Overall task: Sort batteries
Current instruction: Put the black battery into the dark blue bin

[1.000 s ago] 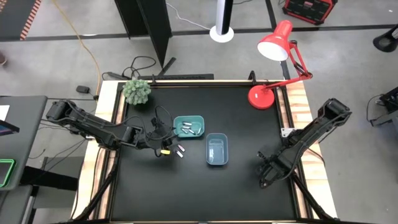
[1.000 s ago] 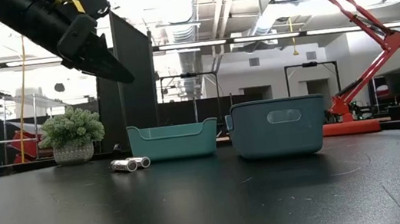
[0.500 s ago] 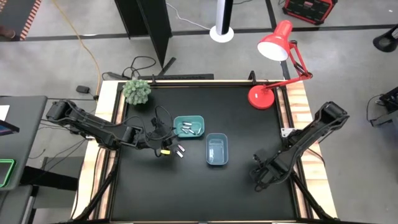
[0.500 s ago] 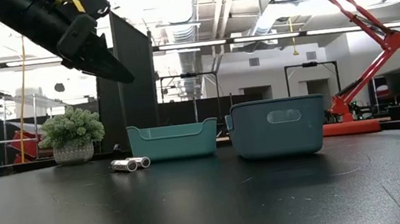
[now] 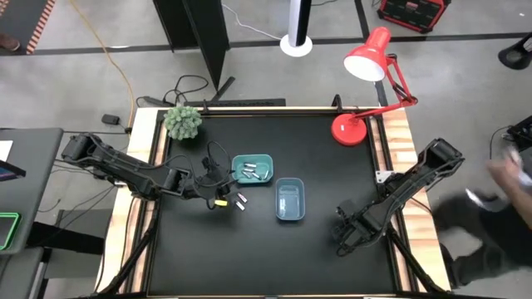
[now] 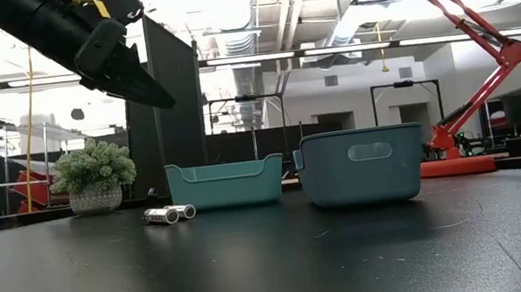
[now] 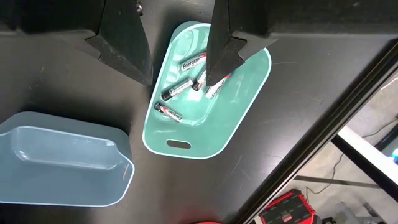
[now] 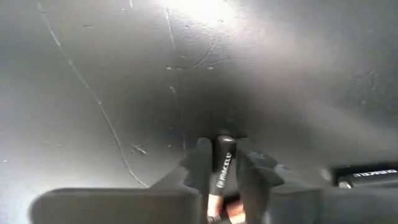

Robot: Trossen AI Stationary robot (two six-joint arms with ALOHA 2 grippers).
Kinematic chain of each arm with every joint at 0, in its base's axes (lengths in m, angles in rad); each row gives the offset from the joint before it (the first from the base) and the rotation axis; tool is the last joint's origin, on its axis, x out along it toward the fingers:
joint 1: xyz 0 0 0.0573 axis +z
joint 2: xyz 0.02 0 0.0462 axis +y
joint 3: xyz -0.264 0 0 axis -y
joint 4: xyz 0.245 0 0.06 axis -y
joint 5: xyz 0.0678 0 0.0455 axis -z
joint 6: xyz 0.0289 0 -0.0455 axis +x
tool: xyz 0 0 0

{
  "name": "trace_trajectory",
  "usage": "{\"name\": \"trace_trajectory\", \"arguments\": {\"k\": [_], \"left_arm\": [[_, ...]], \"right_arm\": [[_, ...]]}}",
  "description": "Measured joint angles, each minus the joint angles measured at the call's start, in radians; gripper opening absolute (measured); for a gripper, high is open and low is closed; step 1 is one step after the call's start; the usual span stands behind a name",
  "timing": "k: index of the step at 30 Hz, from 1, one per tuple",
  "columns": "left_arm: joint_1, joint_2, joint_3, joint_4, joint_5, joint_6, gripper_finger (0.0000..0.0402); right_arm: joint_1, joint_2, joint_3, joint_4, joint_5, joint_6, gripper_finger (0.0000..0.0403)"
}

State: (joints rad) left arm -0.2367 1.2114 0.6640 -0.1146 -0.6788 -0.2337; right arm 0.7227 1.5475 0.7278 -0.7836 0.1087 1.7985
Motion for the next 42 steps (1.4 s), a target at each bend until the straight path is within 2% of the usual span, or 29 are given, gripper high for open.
{"name": "trace_trajectory", "arguments": {"k": [4, 8, 15, 19, 25, 30, 36, 42], "left_arm": [[0.000, 0.000, 0.000, 0.000, 0.000, 0.000, 0.0144], [0.000, 0.000, 0.000, 0.000, 0.000, 0.000, 0.0144], [0.000, 0.000, 0.000, 0.000, 0.000, 0.000, 0.0144], [0.000, 0.000, 0.000, 0.000, 0.000, 0.000, 0.0144], [0.000, 0.000, 0.000, 0.000, 0.000, 0.000, 0.0144], [0.000, 0.000, 0.000, 0.000, 0.000, 0.000, 0.0144], [0.000, 0.000, 0.000, 0.000, 0.000, -0.002, 0.0144], [0.000, 0.000, 0.000, 0.000, 0.000, -0.002, 0.0144]], "right_arm": [[-0.002, 0.000, 0.000, -0.002, -0.001, -0.001, 0.0043], [-0.012, 0.000, 0.003, -0.002, 0.001, -0.027, 0.0022], [-0.046, 0.007, 0.052, -0.055, 0.032, -0.135, 0.0016], [-0.069, 0.008, 0.066, -0.069, 0.122, -0.196, 0.0015], [-0.106, 0.007, 0.082, -0.047, 0.188, -0.320, 0.0014], [-0.141, 0.006, 0.163, -0.050, 0.315, -0.499, 0.0014], [-0.194, 0.005, 0.301, -0.031, 0.482, -0.798, 0.0014], [-0.288, 0.004, 0.351, 0.172, 0.490, -1.091, 0.0014]]}}
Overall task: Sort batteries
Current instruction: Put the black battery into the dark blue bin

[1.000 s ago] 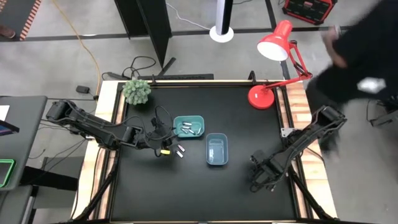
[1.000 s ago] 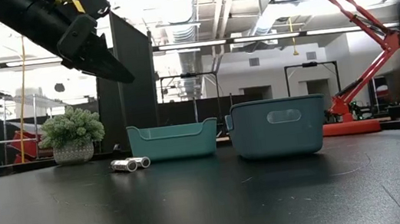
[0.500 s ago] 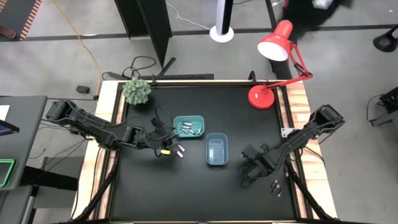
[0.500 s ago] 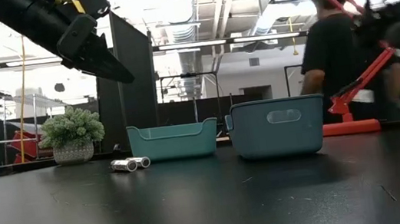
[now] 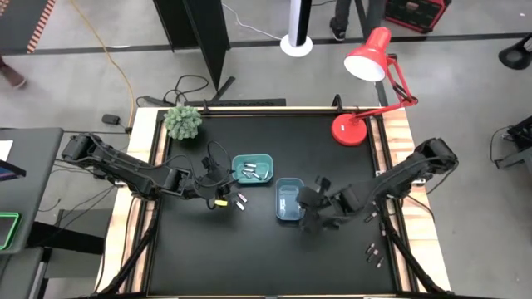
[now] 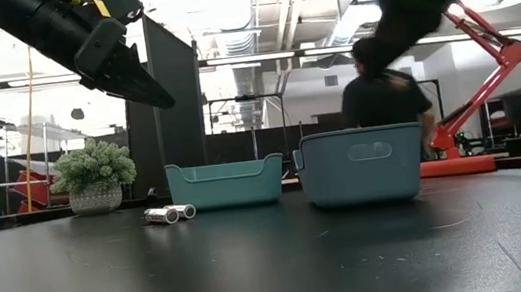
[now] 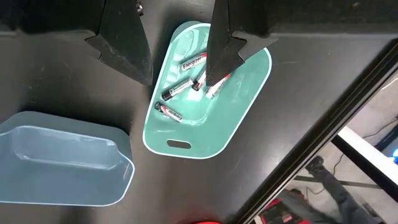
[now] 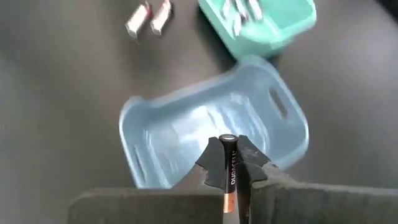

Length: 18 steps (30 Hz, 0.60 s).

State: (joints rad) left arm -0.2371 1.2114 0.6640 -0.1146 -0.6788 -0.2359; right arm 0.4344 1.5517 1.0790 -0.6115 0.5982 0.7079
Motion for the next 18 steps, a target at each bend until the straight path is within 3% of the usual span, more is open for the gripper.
{"name": "trace_trajectory", "arguments": {"k": [4, 9, 18], "left_arm": [[0.000, 0.000, 0.000, 0.000, 0.000, 0.000, 0.0144], [0.000, 0.000, 0.000, 0.000, 0.029, -0.010, 0.0144], [0.001, 0.050, 0.000, 0.007, 0.095, 0.005, 0.0144]], "right_arm": [[-0.053, 0.000, 0.000, 0.124, -0.062, -0.139, 0.0017], [-0.097, 0.006, 0.000, 0.134, -0.120, -0.167, 0.0034], [-0.111, 0.007, 0.000, 0.116, -0.126, -0.195, 0.0171]]}}
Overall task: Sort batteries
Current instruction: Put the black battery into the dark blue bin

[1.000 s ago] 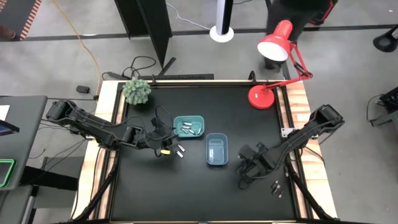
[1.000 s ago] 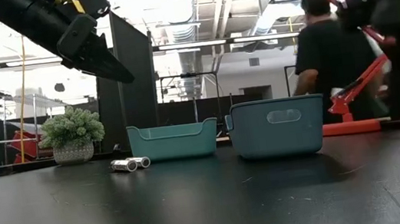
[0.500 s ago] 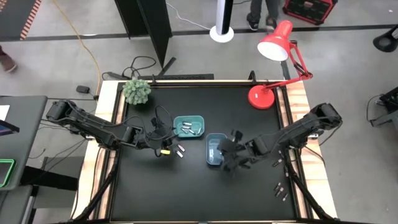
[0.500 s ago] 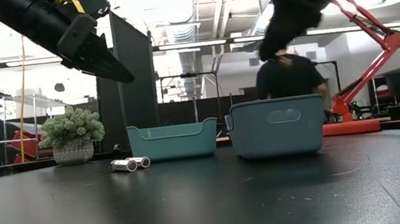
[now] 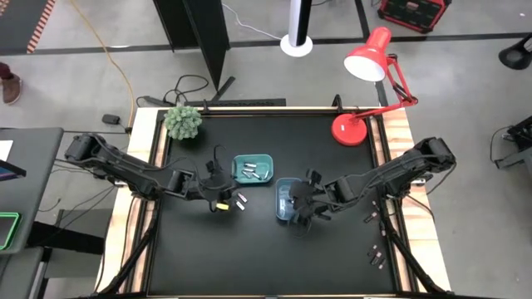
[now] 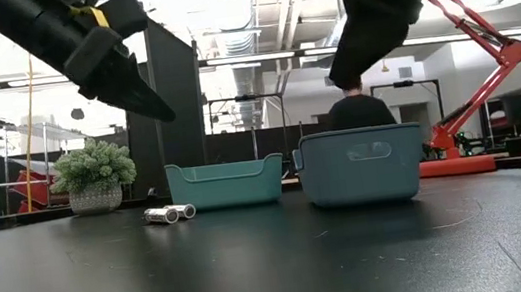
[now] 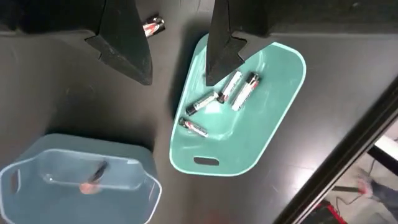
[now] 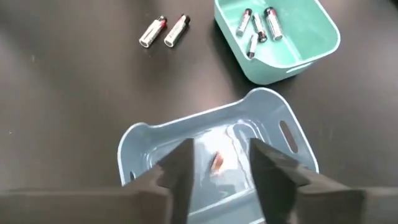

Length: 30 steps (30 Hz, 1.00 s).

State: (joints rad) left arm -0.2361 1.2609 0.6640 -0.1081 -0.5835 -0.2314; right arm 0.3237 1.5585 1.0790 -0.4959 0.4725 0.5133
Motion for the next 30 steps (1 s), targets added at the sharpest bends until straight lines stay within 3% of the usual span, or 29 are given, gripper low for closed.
{"name": "trace_trajectory", "arguments": {"k": [5, 13, 23, 30], "left_arm": [[0.002, 0.033, 0.000, 0.018, 0.000, 0.002, 0.0144], [-0.001, 0.034, 0.000, 0.016, -0.001, -0.010, 0.0144], [-0.001, 0.034, 0.000, 0.017, -0.001, -0.013, 0.0144], [-0.001, 0.034, 0.000, 0.018, -0.002, -0.017, 0.0144]], "right_arm": [[0.011, -0.002, 0.000, -0.066, 0.003, 0.000, 0.0225], [0.147, -0.010, 0.000, -0.471, -0.006, 0.286, 0.0222], [0.396, -0.010, -0.027, -0.818, -0.270, 0.434, 0.0222], [0.526, -0.009, -0.081, -0.824, -0.374, 0.346, 0.0231]]}}
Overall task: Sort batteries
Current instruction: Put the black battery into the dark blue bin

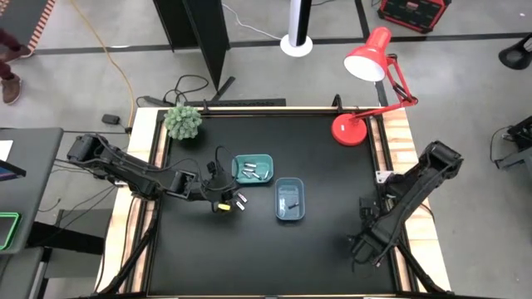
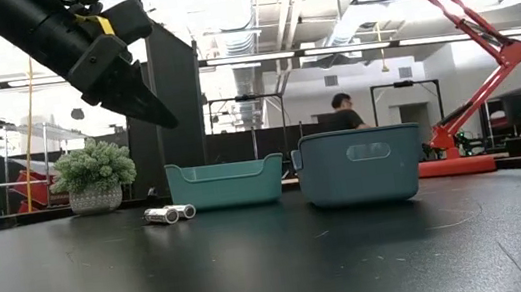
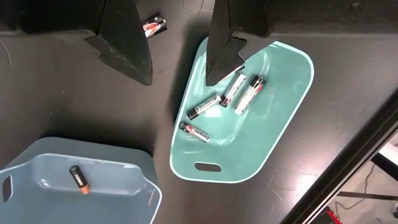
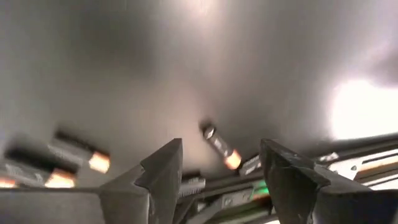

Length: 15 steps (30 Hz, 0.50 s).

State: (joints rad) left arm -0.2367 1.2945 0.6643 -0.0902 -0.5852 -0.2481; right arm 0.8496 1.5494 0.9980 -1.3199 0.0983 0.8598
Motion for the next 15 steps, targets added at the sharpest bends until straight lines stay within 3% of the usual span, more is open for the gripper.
{"name": "trace_trajectory", "arguments": {"k": [4, 15], "left_arm": [[0.000, 0.000, 0.000, 0.003, 0.000, 0.000, 0.0144], [0.000, 0.000, 0.000, 0.003, 0.000, 0.000, 0.0144]], "right_arm": [[0.024, 0.000, -0.039, 0.006, -0.074, -0.024, 0.0231], [-0.007, 0.008, -0.168, 0.123, -0.101, -0.117, 0.0231]]}}
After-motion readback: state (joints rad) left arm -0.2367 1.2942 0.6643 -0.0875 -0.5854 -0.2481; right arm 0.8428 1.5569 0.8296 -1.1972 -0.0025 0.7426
